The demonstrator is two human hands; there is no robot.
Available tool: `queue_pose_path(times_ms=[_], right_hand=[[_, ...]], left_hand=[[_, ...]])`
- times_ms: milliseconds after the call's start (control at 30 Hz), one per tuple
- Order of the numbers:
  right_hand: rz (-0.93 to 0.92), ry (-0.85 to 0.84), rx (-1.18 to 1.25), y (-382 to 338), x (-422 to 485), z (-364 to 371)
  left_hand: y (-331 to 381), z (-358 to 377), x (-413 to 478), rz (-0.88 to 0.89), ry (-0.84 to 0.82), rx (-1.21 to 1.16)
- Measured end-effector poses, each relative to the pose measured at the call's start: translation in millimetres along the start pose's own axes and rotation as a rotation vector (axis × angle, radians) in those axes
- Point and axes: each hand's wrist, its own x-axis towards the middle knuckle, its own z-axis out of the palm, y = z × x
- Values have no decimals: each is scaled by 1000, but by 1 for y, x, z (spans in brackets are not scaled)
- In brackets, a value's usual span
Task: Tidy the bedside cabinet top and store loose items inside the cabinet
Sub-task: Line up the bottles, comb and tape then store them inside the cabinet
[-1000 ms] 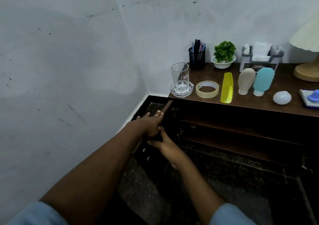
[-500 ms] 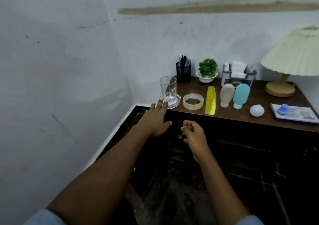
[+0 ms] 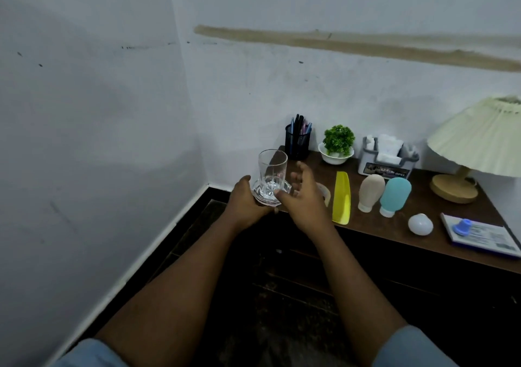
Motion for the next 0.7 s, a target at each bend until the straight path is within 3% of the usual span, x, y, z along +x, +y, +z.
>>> queue_pose_path(times_ms=[200,400,567,700], right_hand=[[-58,-23,49,13,45,34],[79,92,126,16,63,42],[155,303,652,-14,52,14],[181,208,852,-35,20,-30]], left_hand=[[-2,15,15,124,19,-108],[-9,25,27,194,77,22],[-14,32,31,112,62,118],[-10,38,34,57,84,201]])
